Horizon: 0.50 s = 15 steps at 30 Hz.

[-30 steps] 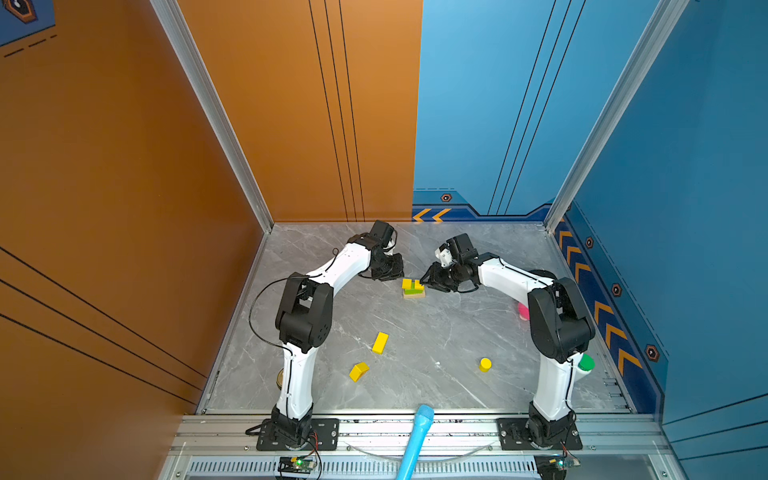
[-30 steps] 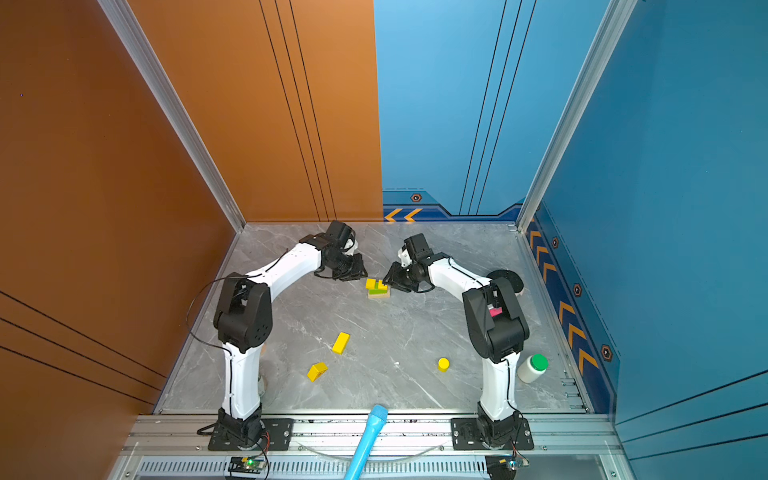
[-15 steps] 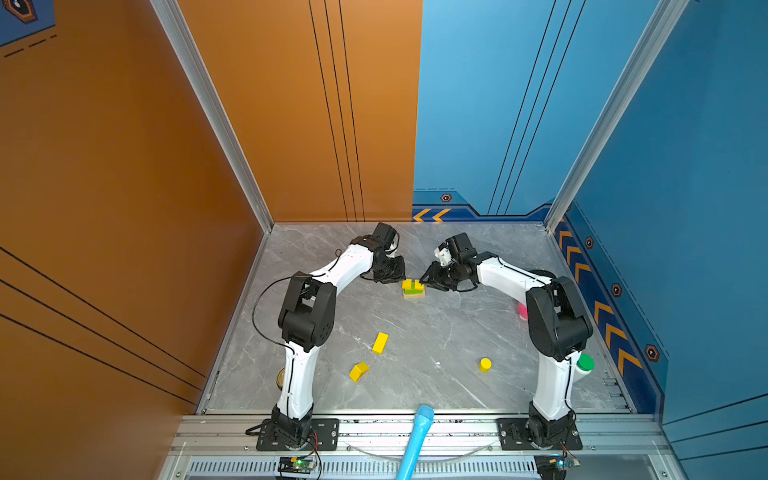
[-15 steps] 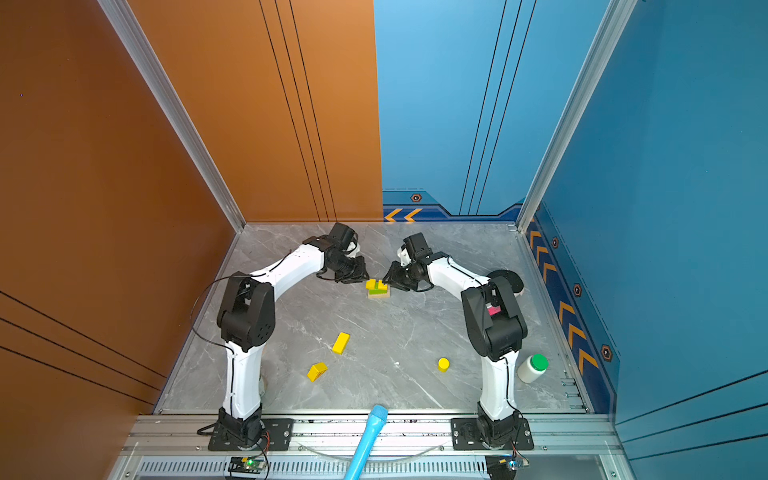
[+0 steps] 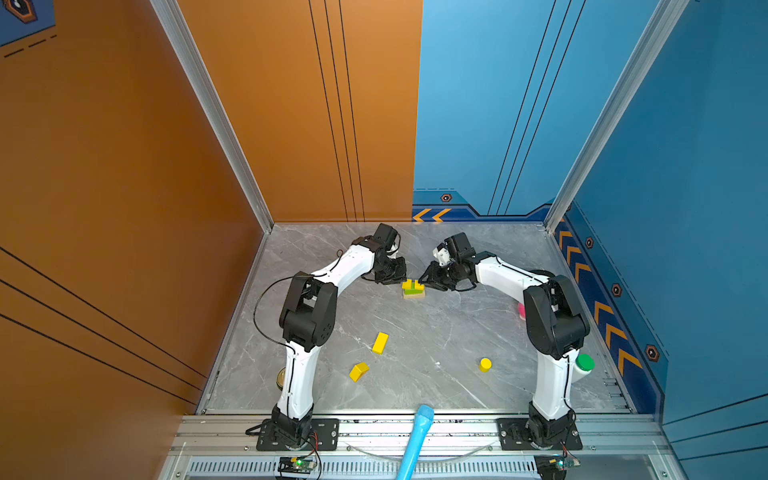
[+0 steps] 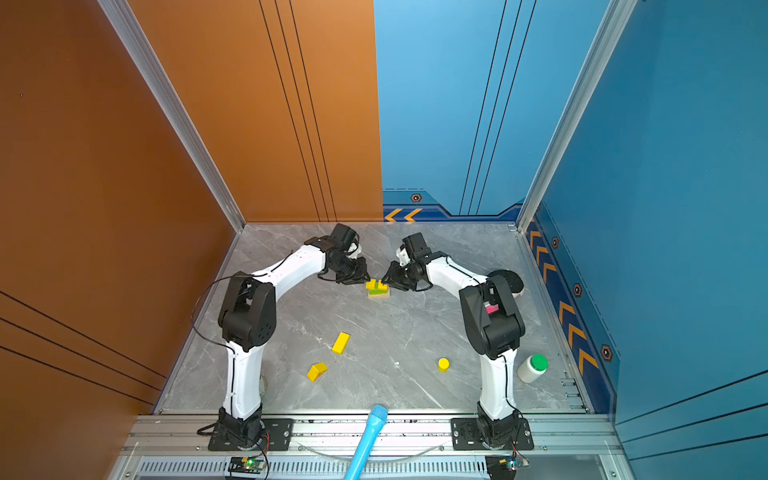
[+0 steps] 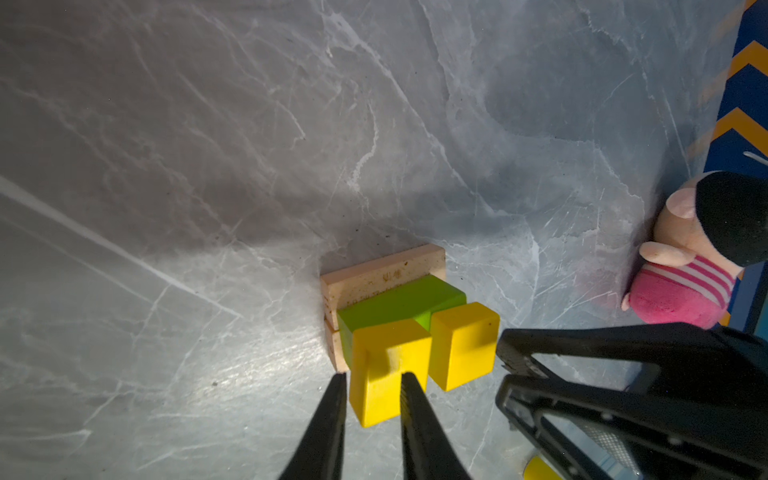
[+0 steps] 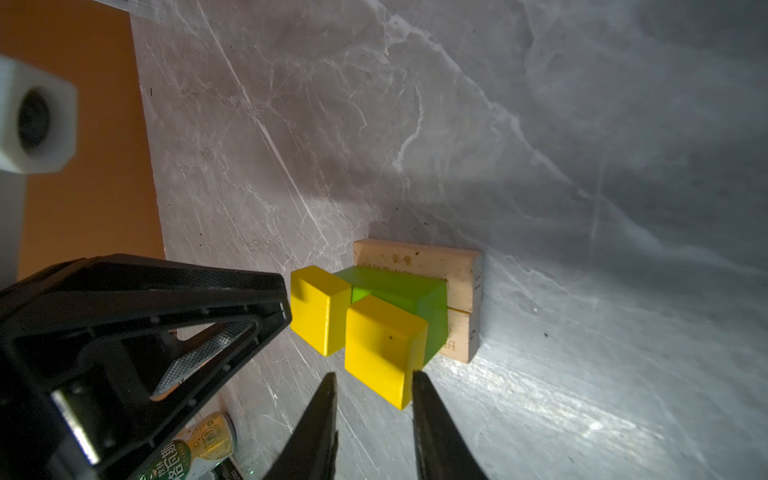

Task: Build the wood block tower

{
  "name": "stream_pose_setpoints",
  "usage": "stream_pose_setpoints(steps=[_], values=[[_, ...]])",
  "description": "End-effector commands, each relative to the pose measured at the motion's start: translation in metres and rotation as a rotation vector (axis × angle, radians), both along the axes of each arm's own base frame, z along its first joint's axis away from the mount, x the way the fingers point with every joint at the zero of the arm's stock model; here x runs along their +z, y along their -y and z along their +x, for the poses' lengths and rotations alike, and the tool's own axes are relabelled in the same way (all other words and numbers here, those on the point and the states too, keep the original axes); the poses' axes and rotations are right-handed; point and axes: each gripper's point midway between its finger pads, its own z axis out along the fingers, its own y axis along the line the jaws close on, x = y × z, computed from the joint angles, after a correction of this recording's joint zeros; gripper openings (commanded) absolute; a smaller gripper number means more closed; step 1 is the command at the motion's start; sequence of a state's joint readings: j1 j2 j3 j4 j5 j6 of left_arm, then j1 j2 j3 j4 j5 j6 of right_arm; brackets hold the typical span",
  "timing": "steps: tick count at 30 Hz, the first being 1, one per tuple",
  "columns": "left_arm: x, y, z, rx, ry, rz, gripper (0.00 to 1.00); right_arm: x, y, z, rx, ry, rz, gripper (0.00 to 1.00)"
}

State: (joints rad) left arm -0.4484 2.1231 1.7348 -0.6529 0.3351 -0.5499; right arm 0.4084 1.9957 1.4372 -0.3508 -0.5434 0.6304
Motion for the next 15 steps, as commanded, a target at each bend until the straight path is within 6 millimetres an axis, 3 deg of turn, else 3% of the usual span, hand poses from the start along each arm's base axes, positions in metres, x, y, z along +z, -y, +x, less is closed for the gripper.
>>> stream_pose_setpoints(steps=[1, 15], values=[[-0.0067, 0.0076, -0.0052, -0.013, -0.03, -0.015, 0.25, -0.0005, -0.007, -0.0004, 0.005, -0.019, 0.012, 0.32], [-0.0106, 0.0098, -0.0079, -0.016, -0.043, -0.017, 0.24, -0.0052, -0.008, -0.0006, 0.006, -0.029, 0.01, 0.31]])
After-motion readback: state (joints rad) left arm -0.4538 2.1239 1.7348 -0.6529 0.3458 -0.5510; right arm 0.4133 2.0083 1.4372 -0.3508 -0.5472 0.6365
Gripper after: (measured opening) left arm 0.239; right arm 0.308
